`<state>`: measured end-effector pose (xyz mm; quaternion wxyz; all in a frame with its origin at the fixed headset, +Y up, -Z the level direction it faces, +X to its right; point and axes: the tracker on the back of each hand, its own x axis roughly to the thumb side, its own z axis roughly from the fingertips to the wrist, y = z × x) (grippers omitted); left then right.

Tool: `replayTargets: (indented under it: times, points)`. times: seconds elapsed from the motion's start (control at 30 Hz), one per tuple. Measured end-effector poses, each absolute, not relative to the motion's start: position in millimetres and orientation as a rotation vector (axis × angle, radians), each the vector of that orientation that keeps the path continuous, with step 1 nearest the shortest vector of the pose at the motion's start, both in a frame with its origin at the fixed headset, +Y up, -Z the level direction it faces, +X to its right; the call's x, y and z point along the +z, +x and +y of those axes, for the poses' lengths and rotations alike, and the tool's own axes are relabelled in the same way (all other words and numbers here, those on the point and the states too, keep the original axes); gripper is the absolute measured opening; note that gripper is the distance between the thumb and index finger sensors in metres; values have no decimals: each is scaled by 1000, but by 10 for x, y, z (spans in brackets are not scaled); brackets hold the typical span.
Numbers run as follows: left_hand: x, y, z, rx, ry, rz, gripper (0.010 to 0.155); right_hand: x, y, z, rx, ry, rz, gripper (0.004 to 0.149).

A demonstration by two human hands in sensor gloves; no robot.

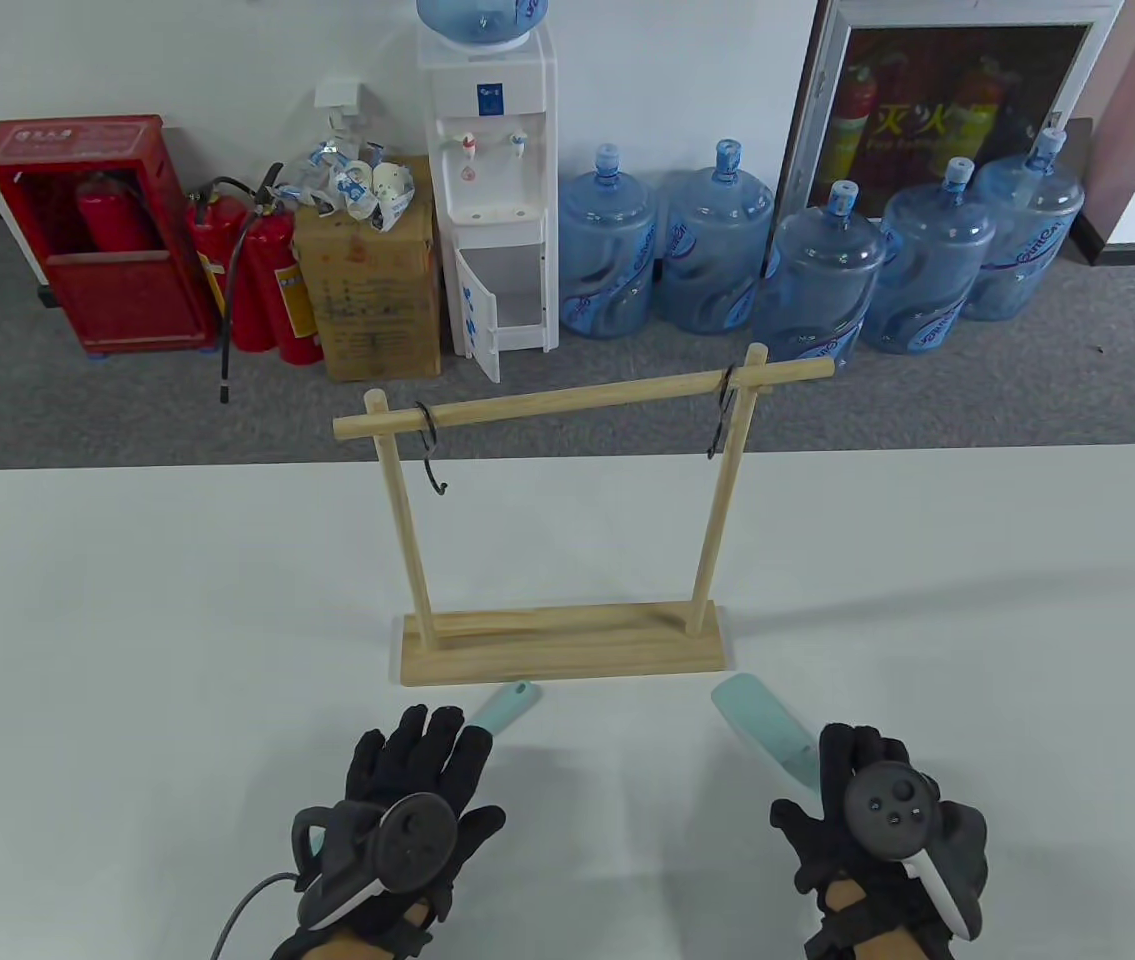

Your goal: Hook dessert spatula onto s-hook

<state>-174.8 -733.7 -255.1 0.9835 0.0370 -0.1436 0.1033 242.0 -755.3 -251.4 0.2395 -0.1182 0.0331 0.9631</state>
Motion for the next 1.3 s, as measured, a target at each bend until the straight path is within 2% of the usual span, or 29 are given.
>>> replayTargets:
  times: [0.37,0.57,0.8,0.9,1.3]
  points:
    - [-2552,-1755,-7344,204,66,-288,72,-2541,2566,-7847,2645,-531,402,96]
    - [-2556,-1764,-7345,206,60,-283,72,-2551,2565,-7885,2627,-532,448,86]
    - [-2557,-1767,-7347,207,60,-281,72,-2564,2584,-7870,2701,-573,259,61]
    - [-2558,-1767,-7348,207,58,-281,72,-2557,2602,-7874,2686,-574,243,59]
    - [-2565,-1786,-7346,217,48,-277,71,-2491,2669,-7757,2537,-561,-56,56]
